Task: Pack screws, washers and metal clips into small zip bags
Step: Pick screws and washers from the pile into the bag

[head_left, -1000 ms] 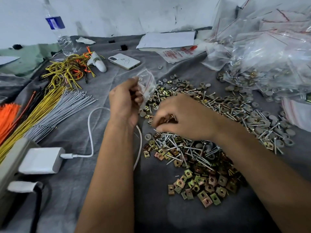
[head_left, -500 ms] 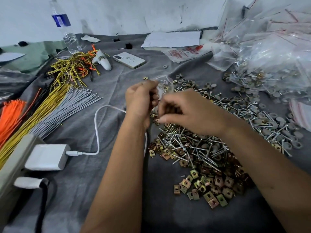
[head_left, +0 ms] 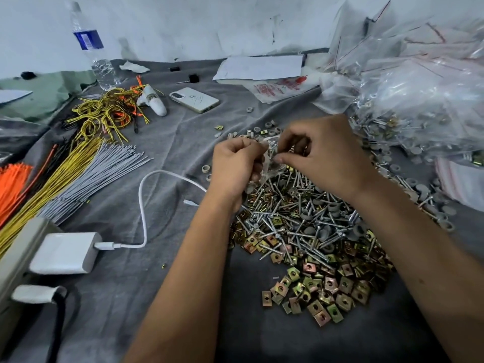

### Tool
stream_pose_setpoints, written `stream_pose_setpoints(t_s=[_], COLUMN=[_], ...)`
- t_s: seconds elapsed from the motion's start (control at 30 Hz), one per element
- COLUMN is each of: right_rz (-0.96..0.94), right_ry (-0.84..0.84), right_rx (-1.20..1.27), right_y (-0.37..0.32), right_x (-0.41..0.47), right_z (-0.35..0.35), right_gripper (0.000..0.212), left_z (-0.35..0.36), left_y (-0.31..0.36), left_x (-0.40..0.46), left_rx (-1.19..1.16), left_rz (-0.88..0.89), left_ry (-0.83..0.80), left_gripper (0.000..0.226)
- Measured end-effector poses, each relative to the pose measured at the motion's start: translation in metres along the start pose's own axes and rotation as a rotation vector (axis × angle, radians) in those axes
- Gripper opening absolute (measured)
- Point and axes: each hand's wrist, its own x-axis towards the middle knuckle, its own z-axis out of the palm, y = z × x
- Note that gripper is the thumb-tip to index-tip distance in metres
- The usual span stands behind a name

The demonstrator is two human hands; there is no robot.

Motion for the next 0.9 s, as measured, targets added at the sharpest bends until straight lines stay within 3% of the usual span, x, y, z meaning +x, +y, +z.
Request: stream_pose_setpoints(t_s=[0.17, 0.23, 0.33, 0.4, 0.57, 0.9], right_rz=[-0.014, 0.003, 0.022, 0.044, 0.083, 0.138], right_ry=[0.014, -0.182, -0.671, -0.856, -0.943, -1.024], right_rx=[0.096, 0.079, -0.063, -0.095, -0.205, -0.303], right_y=[0.004, 0.006, 0.005, 0.003, -0.007, -0.017], right_x=[0.001, 0.003, 0.005, 0.003, 0.002, 0.006], right_z=[-0.013, -0.023, -0.028, -0.024, -0.015, -0.005], right_gripper=[0.012, 0.014, 0.011, 0.011, 0.027, 0.018], left_z=[-0.001, -0.001, -0.001, 0.000, -0.001, -0.001], left_y=[0.000, -0.001, -0.001, -0.001, -0.001, -0.003], left_x=[0.002, 0.003, 0.004, 0.004, 0.005, 0.005], left_rx=[-0.057, -0.070, -0.097, -0.111, -0.133, -0.166], left_rz=[-0.002, -0.010, -0.022, -0.025, -0.025, 0.003], left_ry=[0.041, 0.053, 0.060, 0.064, 0.079, 0.067], left_gripper=[0.010, 0.012, 0.019, 0.021, 0.028, 0.027])
